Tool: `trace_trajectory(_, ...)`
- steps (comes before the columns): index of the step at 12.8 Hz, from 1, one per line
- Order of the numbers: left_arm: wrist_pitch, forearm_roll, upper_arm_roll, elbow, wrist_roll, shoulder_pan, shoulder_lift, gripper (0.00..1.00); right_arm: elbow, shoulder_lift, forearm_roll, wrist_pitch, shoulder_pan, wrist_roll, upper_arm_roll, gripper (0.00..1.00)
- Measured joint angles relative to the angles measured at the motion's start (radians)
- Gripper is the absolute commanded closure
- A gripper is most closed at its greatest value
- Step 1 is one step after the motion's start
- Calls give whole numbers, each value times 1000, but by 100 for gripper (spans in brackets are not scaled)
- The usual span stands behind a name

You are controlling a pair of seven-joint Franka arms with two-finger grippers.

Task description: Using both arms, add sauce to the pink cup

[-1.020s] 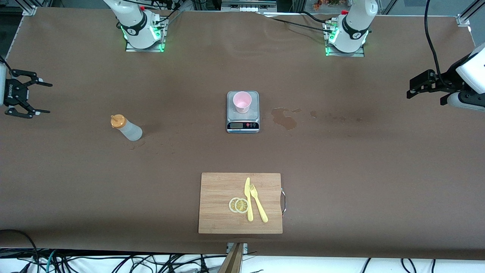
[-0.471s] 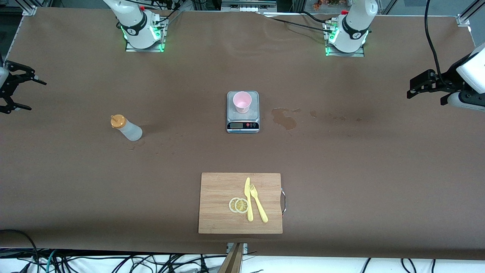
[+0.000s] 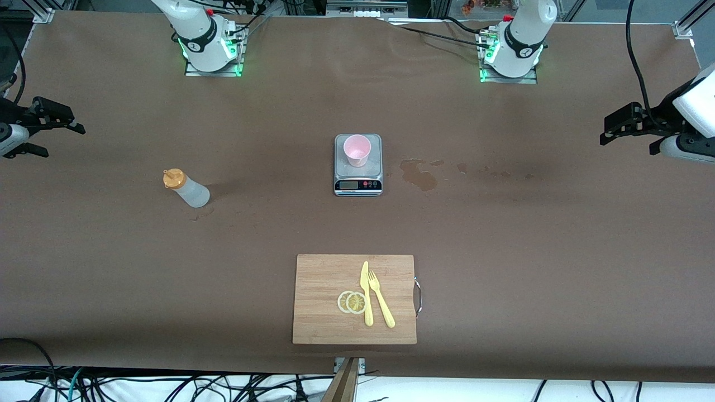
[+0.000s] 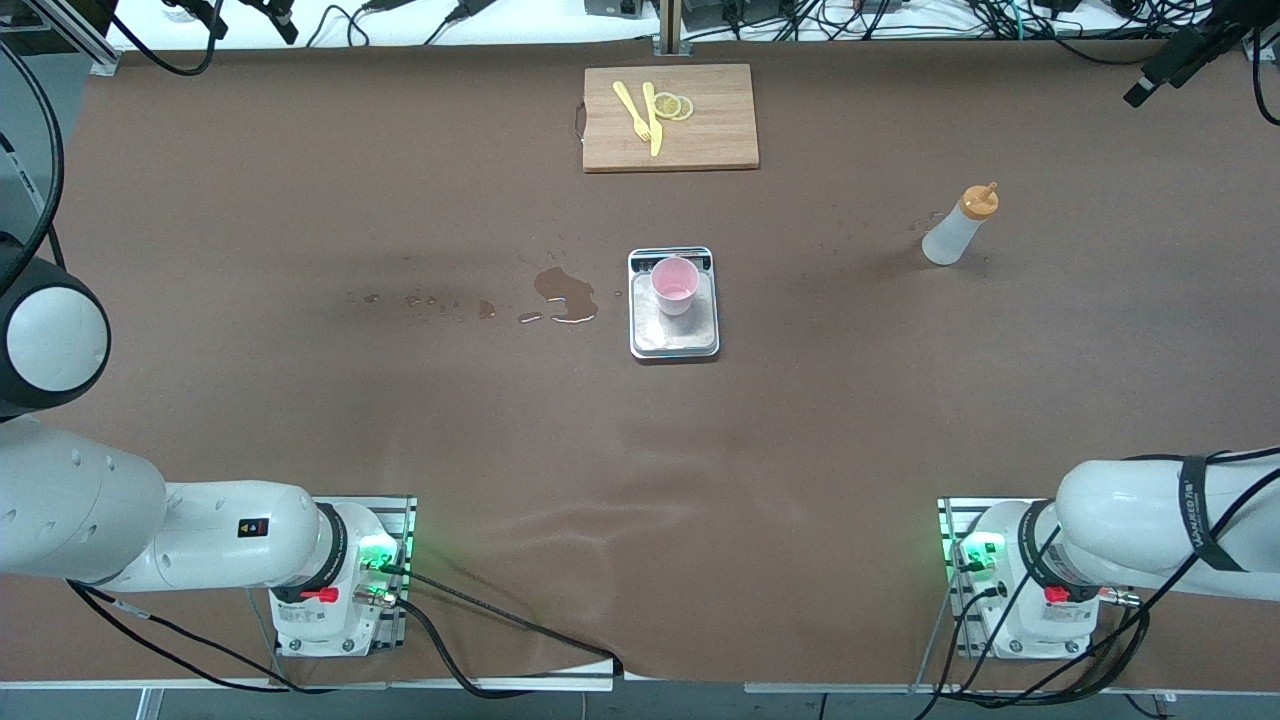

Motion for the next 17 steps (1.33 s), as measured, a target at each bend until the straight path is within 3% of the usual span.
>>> trace_trajectory(3,0,0,0,0,0,0,0,0,55,-17,-33,-46,12,219,31,0)
trace_trajectory(7,0,0,0,0,0,0,0,0,105,-56,-104,-81,23,498,151,0)
trace_trajectory(9,0,0,0,0,0,0,0,0,106,-76,-106,-83,28,563,166,0)
trace_trajectory(10,0,0,0,0,0,0,0,0,106,-79,-100,-83,33,571,144,0)
trace_trajectory(14,0,0,0,0,0,0,0,0,106,-61,-20,-67,131,572,-44,0)
trace_trajectory(17,0,0,0,0,0,0,0,0,107,-54,-15,-65,181,626,-81,0)
